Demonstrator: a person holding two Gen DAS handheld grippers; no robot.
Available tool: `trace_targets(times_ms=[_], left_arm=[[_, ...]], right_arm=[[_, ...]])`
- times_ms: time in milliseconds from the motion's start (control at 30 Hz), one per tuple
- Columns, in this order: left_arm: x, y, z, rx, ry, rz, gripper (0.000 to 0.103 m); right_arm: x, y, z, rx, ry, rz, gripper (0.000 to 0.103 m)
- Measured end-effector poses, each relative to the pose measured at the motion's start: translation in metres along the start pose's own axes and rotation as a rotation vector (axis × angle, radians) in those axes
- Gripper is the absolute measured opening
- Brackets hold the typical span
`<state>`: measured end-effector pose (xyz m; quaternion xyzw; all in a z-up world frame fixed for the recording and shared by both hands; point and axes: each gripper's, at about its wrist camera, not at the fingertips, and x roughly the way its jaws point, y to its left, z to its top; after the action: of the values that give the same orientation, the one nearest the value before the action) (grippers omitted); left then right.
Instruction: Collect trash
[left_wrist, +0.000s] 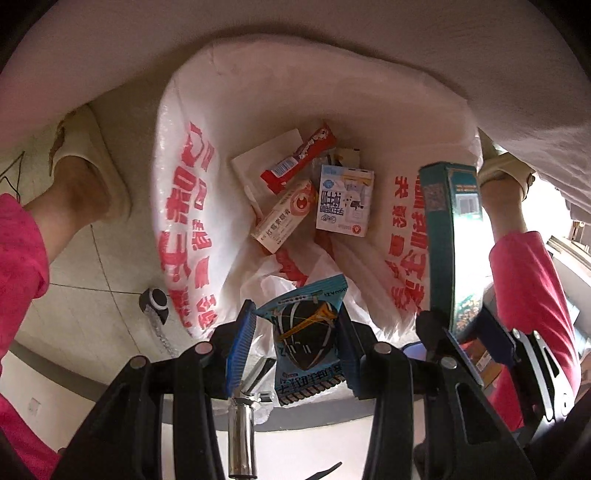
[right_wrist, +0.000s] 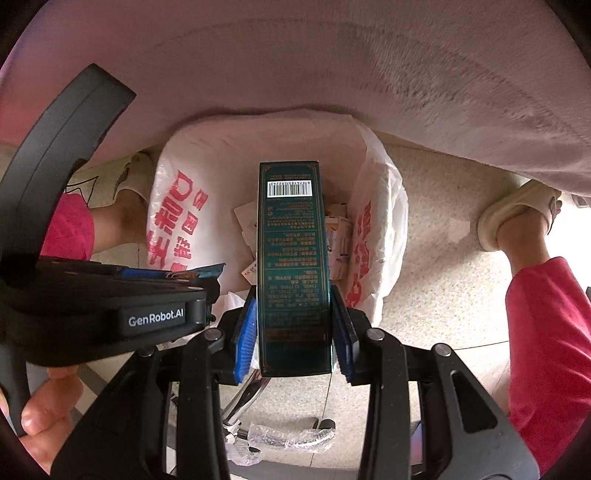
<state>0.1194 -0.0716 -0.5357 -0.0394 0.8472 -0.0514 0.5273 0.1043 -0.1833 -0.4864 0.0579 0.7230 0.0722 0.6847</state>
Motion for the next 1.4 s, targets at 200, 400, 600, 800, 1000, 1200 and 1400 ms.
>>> trace_targets(times_ms=[200, 400, 600, 800, 1000, 1200, 1400], left_arm=[[0.009, 0.003, 0.010, -0.021, 0.028, -0.010, 0.042], [0.015, 0.010, 0.016, -0.060, 0.054, -0.027, 0.042], [0.020, 0.011, 0.019, -0.071, 0.060, -0.018, 0.042], [0.019, 0.014, 0.021, -0.083, 0.060, -0.030, 0.047], [0.022, 0.022, 0.023, -0.108, 0.081, -0.023, 0.069], [0.019, 0.024, 0.022, -0.107, 0.072, -0.014, 0.077], [0.007, 0.026, 0.016, -0.094, 0.052, 0.005, 0.083]], right_arm=[[0.015, -0.002, 0.006, 0.018, 0.032, 0.011, 0.036], [0.023, -0.003, 0.011, 0.025, 0.054, 0.022, 0.036], [0.029, -0.001, 0.011, 0.032, 0.064, 0.031, 0.036], [0.031, 0.001, 0.012, 0.034, 0.063, 0.047, 0.036], [0.031, -0.004, 0.013, 0.053, 0.056, 0.009, 0.064], [0.029, -0.014, 0.013, 0.101, 0.059, 0.035, 0.069], [0.021, -0.012, 0.009, 0.100, 0.054, 0.021, 0.070]])
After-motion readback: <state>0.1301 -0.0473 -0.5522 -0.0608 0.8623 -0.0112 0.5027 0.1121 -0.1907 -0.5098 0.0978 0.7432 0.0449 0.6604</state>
